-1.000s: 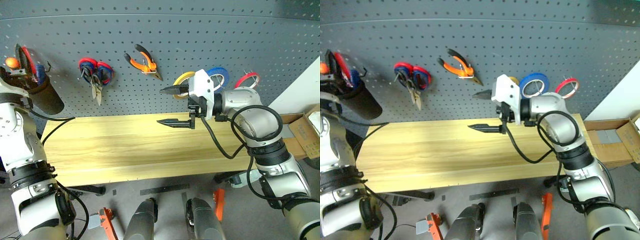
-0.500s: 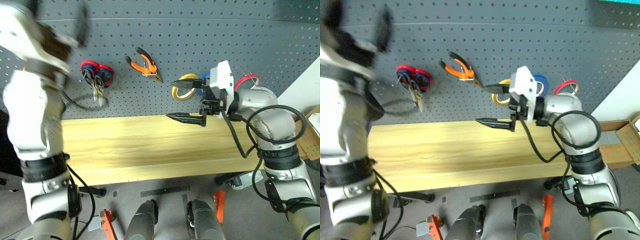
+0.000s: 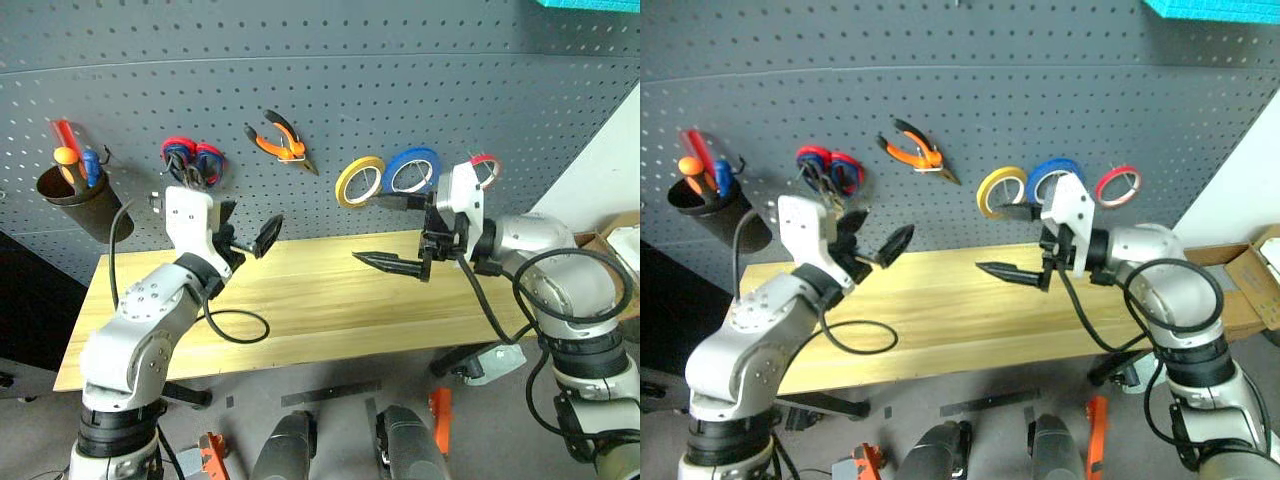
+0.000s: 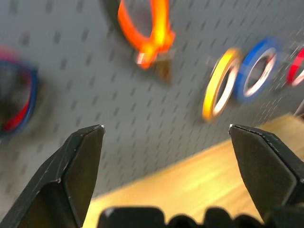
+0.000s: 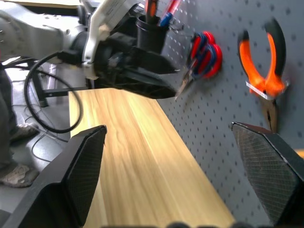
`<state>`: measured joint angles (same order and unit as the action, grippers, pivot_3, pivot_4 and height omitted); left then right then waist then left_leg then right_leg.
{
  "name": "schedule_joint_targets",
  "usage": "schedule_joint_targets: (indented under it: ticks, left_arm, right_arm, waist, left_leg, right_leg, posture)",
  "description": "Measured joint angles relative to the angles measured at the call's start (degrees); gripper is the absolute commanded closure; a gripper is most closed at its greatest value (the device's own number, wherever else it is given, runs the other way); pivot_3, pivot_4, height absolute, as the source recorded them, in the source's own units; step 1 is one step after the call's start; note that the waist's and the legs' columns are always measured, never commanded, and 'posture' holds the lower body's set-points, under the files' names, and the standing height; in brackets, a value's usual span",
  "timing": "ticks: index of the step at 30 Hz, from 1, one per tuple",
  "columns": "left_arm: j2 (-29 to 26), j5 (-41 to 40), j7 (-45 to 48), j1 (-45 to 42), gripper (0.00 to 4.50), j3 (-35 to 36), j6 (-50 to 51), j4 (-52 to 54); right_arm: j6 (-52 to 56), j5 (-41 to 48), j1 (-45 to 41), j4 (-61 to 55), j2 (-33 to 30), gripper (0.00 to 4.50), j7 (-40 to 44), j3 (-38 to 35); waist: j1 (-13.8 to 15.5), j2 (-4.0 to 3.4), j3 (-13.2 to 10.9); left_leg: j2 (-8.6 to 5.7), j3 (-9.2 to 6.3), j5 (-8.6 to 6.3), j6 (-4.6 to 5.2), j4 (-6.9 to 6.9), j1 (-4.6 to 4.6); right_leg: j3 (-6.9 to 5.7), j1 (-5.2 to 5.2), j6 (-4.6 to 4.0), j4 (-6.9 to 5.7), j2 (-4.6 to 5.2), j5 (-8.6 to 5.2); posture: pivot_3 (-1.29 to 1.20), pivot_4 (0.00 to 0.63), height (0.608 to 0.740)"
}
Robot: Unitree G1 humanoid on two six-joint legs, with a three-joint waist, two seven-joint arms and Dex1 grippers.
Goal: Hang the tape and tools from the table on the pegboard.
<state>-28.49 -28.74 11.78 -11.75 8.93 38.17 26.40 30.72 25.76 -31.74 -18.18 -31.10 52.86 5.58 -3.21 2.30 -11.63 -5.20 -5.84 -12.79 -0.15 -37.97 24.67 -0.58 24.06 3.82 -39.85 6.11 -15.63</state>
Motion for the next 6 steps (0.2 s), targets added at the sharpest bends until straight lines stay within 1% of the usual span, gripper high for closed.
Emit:
schedule_joint_targets:
  ticks: [6]
  left_arm:
    - [2.9, 4.5, -1.3, 2.4, 0.02, -0.1, -2.1, -4.3]
  right_arm:
    - [-2.6, -4.0, 5.9, 3.8, 1.3, 0.0, -5.2, 0.0]
  waist:
    - [0.2, -0.07, 1.6]
  left_leg:
    - [-0.01, 0.0, 0.0, 0.01, 0.01, -0.21]
  right_leg:
    - [0.01, -0.21, 0.0, 0.0, -0.02, 0.0]
  posture:
    - [-0.11, 0.101, 0.74]
